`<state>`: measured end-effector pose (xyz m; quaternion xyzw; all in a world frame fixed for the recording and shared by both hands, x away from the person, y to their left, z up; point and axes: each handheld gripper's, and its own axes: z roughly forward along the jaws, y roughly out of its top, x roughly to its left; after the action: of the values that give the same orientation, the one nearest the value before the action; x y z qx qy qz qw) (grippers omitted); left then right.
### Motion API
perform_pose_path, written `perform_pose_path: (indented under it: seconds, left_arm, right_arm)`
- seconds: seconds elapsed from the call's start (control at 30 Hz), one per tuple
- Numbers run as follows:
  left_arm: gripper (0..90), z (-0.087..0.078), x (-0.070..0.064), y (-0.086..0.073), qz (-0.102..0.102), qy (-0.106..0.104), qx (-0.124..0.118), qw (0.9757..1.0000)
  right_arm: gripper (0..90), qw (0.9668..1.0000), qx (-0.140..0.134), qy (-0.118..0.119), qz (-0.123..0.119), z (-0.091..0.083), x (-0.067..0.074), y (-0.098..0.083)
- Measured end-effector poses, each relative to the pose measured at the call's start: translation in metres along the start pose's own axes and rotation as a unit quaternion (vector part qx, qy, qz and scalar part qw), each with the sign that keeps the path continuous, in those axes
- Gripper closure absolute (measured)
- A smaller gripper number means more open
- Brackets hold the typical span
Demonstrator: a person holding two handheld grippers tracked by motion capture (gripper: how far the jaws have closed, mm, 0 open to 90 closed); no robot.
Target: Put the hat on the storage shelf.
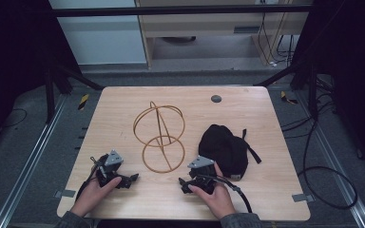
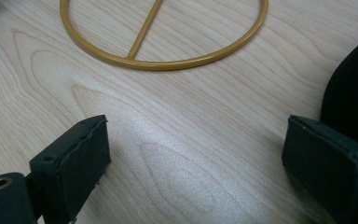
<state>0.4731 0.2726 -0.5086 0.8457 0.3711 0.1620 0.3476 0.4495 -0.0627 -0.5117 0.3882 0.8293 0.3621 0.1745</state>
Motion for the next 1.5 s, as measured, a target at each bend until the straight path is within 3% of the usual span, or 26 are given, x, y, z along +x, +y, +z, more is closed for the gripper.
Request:
perform_pose_path:
  seconds: [0.2, 0.3, 0.43, 0.47, 0.57, 0.6, 0.7, 0.97, 1.17, 1.27, 1.5]
  left_arm:
    - [0.0, 0.000, 0.000, 0.000, 0.000, 0.000, 0.000, 1.0000]
    - [0.0, 0.000, 0.000, 0.000, -0.001, 0.000, 0.000, 1.0000]
    - [0.0, 0.000, -0.001, 0.000, -0.001, 0.001, 0.000, 1.0000]
    - [0.0, 0.000, -0.001, 0.000, -0.001, 0.001, -0.001, 1.0000]
    - [0.0, 0.000, -0.001, 0.000, -0.001, 0.001, 0.000, 1.0000]
    - [0.0, 0.000, 0.000, 0.000, -0.001, 0.000, 0.000, 1.0000]
    - [0.0, 0.000, -0.001, 0.000, -0.001, 0.000, 0.000, 1.0000]
    - [0.0, 0.000, -0.001, 0.000, -0.001, 0.000, 0.000, 1.0000]
    - [0.0, 0.000, -0.001, 0.000, -0.001, 0.000, 0.000, 1.0000]
    - [0.0, 0.000, 0.000, 0.000, 0.000, -0.001, 0.000, 1.0000]
    - [0.0, 0.000, 0.000, 0.000, 0.002, -0.002, 0.000, 1.0000]
  right_arm:
    - [8.7, 0.9999, 0.014, -0.003, 0.002, -0.001, 0.003, 0.003]
    - [8.6, 0.9998, 0.014, -0.010, -0.010, -0.003, 0.007, 0.005]
    - [8.4, 0.9994, 0.014, -0.020, -0.026, -0.015, 0.012, 0.014]
    - [8.8, 0.9989, 0.014, -0.030, -0.035, -0.025, 0.012, 0.019]
    - [9.0, 0.9990, 0.007, -0.031, -0.032, -0.035, 0.012, 0.022]
    - [8.8, 0.9982, 0.010, -0.036, -0.047, -0.044, 0.014, 0.022]
    - [8.8, 0.9970, 0.015, -0.046, -0.060, -0.051, 0.013, 0.021]
    - [8.1, 0.9974, 0.040, -0.038, -0.047, -0.077, -0.011, 0.024]
    - [7.2, 0.9945, 0.075, -0.047, -0.057, -0.097, -0.031, 0.025]
    - [8.6, 0.9906, 0.100, -0.072, -0.059, -0.113, -0.048, 0.027]
    - [10.4, 0.9872, 0.138, -0.075, -0.030, -0.134, -0.080, 0.034]
